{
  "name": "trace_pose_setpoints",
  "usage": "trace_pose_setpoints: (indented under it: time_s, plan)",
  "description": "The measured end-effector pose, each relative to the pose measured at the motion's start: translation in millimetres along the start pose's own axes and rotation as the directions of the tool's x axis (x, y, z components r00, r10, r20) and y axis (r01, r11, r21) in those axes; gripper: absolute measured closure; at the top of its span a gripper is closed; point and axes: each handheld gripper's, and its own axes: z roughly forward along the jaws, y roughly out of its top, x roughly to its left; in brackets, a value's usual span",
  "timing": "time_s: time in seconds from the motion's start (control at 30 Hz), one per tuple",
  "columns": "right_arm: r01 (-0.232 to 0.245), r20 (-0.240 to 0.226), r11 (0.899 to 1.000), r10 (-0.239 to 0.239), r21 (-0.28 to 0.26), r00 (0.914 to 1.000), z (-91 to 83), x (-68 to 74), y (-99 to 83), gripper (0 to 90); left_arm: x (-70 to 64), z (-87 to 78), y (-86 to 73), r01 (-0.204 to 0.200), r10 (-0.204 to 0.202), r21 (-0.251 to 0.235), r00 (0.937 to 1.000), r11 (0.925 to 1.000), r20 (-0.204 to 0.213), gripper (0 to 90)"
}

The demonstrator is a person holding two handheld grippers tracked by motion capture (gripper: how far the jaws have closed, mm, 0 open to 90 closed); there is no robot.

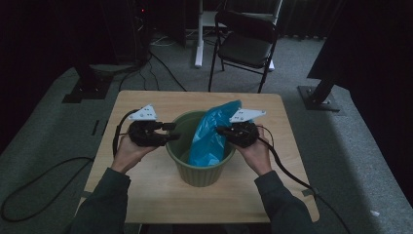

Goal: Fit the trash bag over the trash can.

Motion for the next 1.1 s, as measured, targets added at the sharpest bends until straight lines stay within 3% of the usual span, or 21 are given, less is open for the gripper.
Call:
trace_pose_setpoints:
  time_s: [0.27, 0.77, 0.83, 0.87, 0.9, 0.97, 1.1]
  plan:
    - [-0.008, -0.025, 1.0, 0.008, -0.019, 0.9997, -1.2, 1.3, 0.5, 89.9, -2.7, 19.8, 11.0, -0.013, 0.011, 0.044, 0.9994, 0.9989, 0.032, 55.0]
    - [0.018, -0.078, 0.998, -0.022, -0.057, 0.9967, -2.5, 15.2, 10.7, 90.0, -14.5, 43.2, 25.2, -0.05, 0.045, 0.107, 0.9981, 0.993, 0.041, 53.7]
    - [0.018, -0.077, 0.998, -0.022, -0.055, 0.9968, -2.0, 15.4, 10.8, 90.0, -15.7, 44.2, 25.4, -0.058, 0.055, 0.113, 0.998, 0.9919, 0.032, 58.1]
    - [0.017, -0.079, 0.998, -0.021, -0.054, 0.9966, -1.7, 15.4, 10.7, 90.0, -19.4, 46.9, 25.8, -0.081, 0.084, 0.134, 0.9964, 0.9876, -0.011, 58.1]
    - [0.022, -0.088, 0.999, -0.026, -0.048, 0.9958, -0.1, 16.3, 10.0, 89.9, -20.4, 47.7, 25.8, -0.087, 0.092, 0.136, 0.9955, 0.9868, -0.025, 73.6]
    - [0.029, -0.095, 0.999, -0.032, -0.039, 0.9949, 0.8, 17.7, 9.2, 89.6, -21.1, 48.4, 25.7, -0.095, 0.1, 0.137, 0.9945, 0.9859, -0.031, 85.7]
    - [0.039, -0.084, 0.999, -0.041, -0.028, 0.9956, -2.4, 17.6, 6.8, 78.9, -22.7, 49.2, 24.3, -0.115, 0.122, 0.157, 0.992, 0.9808, -0.034, 89.8]
